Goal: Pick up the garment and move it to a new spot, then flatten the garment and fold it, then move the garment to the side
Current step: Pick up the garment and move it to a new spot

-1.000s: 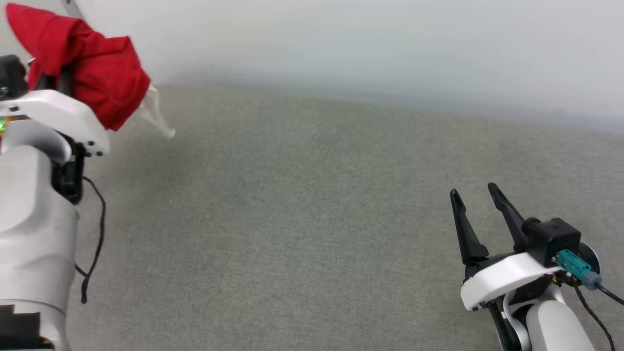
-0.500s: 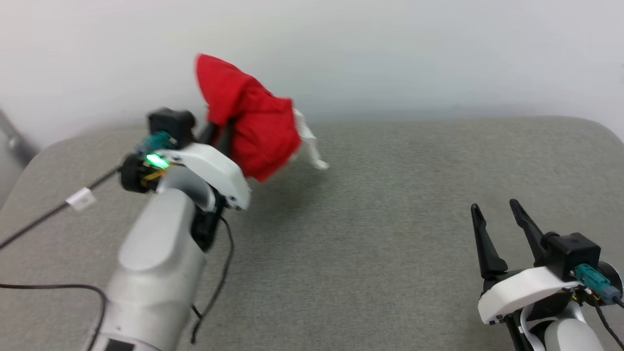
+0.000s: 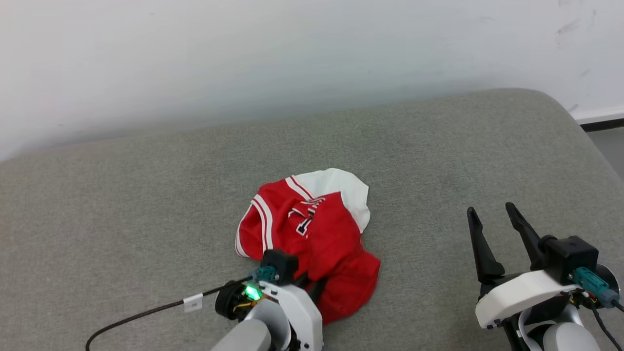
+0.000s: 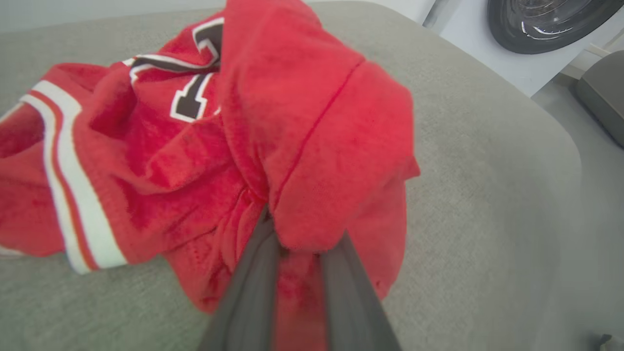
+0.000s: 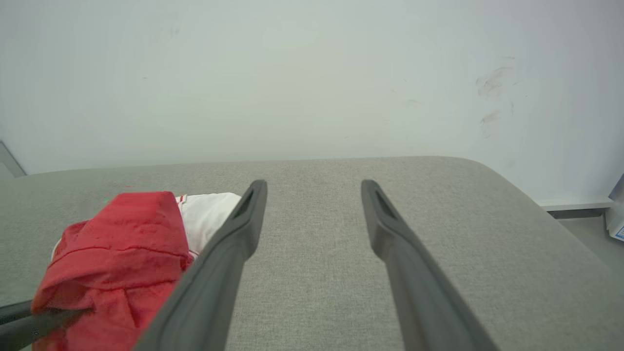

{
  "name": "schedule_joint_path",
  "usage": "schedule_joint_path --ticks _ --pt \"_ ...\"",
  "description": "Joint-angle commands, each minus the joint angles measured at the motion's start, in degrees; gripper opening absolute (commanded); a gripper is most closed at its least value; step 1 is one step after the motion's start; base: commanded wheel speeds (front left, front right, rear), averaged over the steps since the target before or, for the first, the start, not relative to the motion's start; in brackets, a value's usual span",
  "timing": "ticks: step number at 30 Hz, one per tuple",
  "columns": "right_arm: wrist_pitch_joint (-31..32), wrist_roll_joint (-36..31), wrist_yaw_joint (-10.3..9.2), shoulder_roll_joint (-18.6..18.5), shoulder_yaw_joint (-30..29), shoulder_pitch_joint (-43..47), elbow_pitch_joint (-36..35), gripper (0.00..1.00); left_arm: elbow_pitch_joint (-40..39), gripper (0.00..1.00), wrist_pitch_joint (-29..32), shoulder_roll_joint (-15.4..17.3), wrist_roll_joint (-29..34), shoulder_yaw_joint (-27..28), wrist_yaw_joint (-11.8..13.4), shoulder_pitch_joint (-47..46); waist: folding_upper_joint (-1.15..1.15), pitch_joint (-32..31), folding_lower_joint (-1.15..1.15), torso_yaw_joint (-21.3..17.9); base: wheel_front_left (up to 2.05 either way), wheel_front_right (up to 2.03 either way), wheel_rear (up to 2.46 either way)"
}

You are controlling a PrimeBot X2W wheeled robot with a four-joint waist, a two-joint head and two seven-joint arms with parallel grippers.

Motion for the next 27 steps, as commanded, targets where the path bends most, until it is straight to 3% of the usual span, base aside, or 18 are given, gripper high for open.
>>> schedule_joint_path --ticks 1,2,8,13,22,27 --pt "-0.2 0.4 -0.02 0.0 0.0 0.2 0.2 1.00 0.1 0.53 0.1 0.4 -0.4 -1.0 0.0 0.8 0.00 -0.3 0.00 0.3 0.00 0.00 0.00" --pt "-0.2 0.4 -0.02 0.0 0.0 0.4 0.3 1.00 0.1 1.00 -0.2 0.5 -0.4 -1.6 0.0 1.0 0.00 -0.6 0.00 0.6 0.00 0.00 0.00" --pt "-0.1 0.0 -0.02 0.0 -0.4 1.1 0.1 1.00 -2.6 1.00 -4.9 0.9 0.2 -0.7 0.7 -1.3 0.00 -1.8 0.00 3.1 0.00 0.00 0.00" --pt "-0.1 0.2 -0.02 0.0 -0.7 1.2 0.1 1.00 -7.5 1.00 -6.9 2.4 0.4 2.2 2.7 -2.1 0.00 -2.4 0.00 5.5 0.00 0.00 0.00" --pt "0.1 0.2 -0.02 0.0 -1.7 1.7 -0.2 1.00 -16.1 1.00 -7.5 7.8 1.1 10.7 9.6 2.1 0.00 -2.9 0.00 8.5 0.00 0.00 0.00" --pt "0.2 0.0 -0.02 0.0 -2.2 2.2 0.2 1.00 -19.5 1.00 -7.5 10.3 1.9 14.4 12.1 5.9 0.00 -3.1 0.00 9.0 0.00 0.00 0.00"
